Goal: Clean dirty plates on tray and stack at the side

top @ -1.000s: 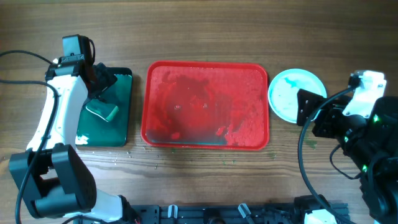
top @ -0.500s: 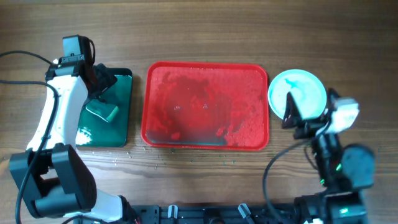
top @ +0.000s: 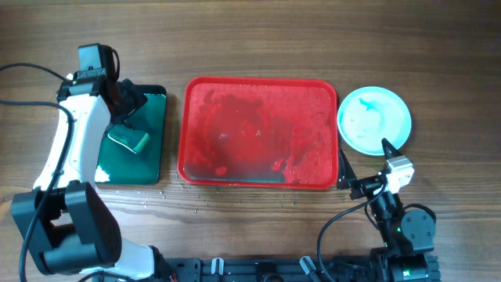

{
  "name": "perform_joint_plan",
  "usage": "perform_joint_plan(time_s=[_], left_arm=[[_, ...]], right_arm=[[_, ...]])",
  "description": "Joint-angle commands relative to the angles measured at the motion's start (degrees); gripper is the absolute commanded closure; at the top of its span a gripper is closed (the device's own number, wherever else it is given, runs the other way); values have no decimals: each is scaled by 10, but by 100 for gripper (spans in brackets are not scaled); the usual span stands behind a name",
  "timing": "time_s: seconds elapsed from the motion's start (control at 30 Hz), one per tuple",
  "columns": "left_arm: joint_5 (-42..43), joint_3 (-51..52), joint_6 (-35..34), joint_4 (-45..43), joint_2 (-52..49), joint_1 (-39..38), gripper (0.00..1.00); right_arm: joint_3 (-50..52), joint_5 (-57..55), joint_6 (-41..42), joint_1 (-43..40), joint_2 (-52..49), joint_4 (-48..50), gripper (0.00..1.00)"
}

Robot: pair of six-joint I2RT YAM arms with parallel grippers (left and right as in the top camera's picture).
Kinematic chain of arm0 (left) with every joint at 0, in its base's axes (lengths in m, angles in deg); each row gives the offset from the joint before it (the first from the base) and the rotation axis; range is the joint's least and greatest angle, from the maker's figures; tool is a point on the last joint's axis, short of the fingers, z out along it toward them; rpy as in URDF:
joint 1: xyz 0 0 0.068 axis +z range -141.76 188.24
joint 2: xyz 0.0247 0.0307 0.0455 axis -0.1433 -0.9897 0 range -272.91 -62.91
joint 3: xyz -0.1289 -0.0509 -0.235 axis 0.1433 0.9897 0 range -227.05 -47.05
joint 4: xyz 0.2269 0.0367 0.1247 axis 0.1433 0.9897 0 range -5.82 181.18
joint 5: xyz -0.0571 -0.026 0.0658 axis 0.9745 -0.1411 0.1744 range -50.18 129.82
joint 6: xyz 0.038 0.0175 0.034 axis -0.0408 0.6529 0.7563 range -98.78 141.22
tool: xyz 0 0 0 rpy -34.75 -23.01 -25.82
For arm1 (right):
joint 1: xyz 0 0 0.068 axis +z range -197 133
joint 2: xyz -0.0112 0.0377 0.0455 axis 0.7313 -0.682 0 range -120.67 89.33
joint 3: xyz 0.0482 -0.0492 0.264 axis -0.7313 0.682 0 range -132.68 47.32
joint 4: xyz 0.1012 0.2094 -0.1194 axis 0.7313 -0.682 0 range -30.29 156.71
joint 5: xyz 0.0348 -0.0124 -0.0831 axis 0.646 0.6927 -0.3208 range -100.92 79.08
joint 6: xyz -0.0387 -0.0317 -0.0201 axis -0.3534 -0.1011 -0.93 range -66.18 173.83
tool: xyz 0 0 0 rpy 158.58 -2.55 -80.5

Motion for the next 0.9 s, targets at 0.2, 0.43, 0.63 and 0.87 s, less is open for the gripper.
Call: perform_joint_plan(time_s=[0.2, 0.43, 0.63, 0.87], left_arm=[[1, -6, -1, 0, 6, 2, 0], [1, -6, -1, 0, 6, 2, 0], [1, -6, -1, 0, 10, 2, 0], [0, -6, -1, 0, 139, -52, 0]], right_arm=[[1, 11, 8, 2, -6, 1, 0], [1, 11, 8, 2, -6, 1, 0], [1, 11, 8, 2, -6, 1, 0], [1, 11, 8, 2, -6, 1, 1]])
